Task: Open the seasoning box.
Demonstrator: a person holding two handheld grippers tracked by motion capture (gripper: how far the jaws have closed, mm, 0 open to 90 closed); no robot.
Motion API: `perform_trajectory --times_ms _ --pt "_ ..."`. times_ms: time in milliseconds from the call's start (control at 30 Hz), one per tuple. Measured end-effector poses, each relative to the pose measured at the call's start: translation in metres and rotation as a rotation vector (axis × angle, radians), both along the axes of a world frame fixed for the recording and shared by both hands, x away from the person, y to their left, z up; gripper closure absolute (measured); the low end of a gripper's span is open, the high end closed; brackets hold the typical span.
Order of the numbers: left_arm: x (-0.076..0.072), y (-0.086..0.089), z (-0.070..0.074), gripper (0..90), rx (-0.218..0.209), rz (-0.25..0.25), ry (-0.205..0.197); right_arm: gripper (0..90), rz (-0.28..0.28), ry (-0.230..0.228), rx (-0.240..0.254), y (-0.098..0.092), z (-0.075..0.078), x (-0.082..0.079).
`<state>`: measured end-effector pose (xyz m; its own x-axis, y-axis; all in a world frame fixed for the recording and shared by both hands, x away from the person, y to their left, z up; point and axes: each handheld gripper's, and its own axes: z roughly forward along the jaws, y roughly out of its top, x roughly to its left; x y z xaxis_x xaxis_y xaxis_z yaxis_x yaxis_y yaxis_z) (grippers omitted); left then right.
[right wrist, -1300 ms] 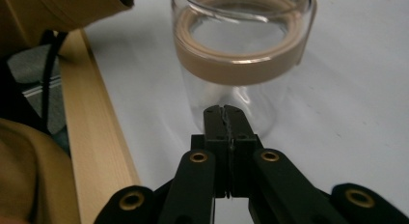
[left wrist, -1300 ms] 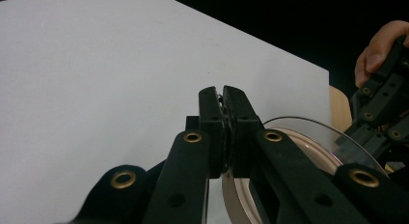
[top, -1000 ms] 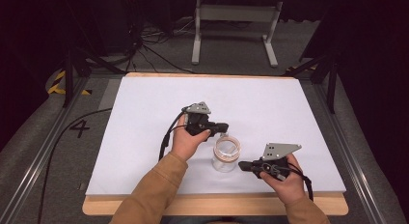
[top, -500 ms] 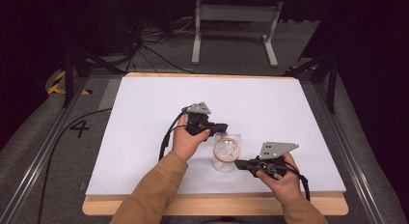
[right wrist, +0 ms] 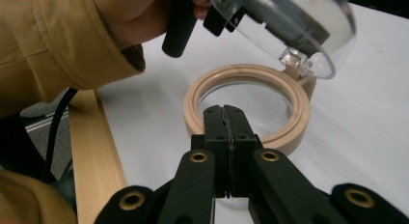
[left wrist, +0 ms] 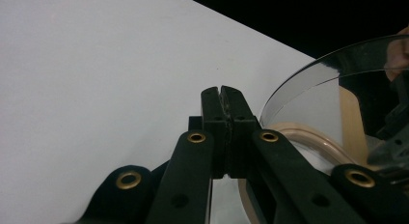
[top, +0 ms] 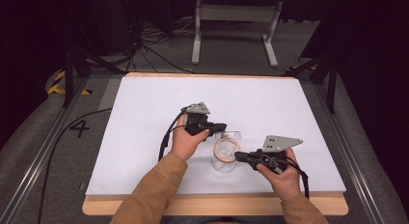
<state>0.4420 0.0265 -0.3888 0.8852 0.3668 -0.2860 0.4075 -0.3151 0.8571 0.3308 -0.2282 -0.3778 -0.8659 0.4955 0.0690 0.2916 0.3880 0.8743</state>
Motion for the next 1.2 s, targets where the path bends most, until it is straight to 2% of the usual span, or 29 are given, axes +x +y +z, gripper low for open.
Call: perform_trajectory --times_ms 200,367,500,567,633,900,967,1067,1100,1133,1200 --pt "-0.001 0.001 0.0 89.3 -0.008 0.004 0.002 90.0 -0.016 0.001 0.05 -0.002 -0.001 0.006" --pt "-0.002 0.002 0.0 89.3 -0.008 0.008 -0.004 90.0 -0.018 -0.014 0.116 -0.004 0.001 0.011" --pt "-0.005 0.006 0.002 88.9 -0.004 0.008 -0.01 90.0 -0.02 -0.02 0.141 -0.006 0.001 0.013" --pt "-0.007 0.006 0.003 88.8 -0.003 0.009 -0.018 90.0 -0.02 -0.021 0.146 -0.006 0.002 0.014" --pt "-0.009 0.007 0.004 88.7 0.019 0.01 -0.024 90.0 -0.018 -0.024 0.145 -0.006 0.002 0.014" --pt "-0.012 0.014 0.008 87.6 0.014 0.025 -0.035 90.0 -0.017 -0.036 0.162 -0.006 0.004 0.016" --pt "-0.014 0.017 0.011 87.3 0.022 0.029 -0.042 90.0 -0.02 -0.042 0.166 -0.008 0.006 0.017" --pt "-0.018 0.025 0.016 86.2 0.06 0.032 -0.065 90.0 -0.017 -0.052 0.177 -0.01 0.009 0.02" --pt "-0.021 0.027 0.017 85.9 0.052 0.044 -0.061 90.0 -0.014 -0.053 0.181 -0.011 0.009 0.021" --pt "-0.022 0.03 0.019 85.6 0.067 0.044 -0.062 90.0 -0.013 -0.057 0.179 -0.011 0.01 0.022" --pt "-0.025 0.036 0.02 85.4 0.065 0.053 -0.062 90.0 -0.008 -0.059 0.183 -0.011 0.011 0.025"
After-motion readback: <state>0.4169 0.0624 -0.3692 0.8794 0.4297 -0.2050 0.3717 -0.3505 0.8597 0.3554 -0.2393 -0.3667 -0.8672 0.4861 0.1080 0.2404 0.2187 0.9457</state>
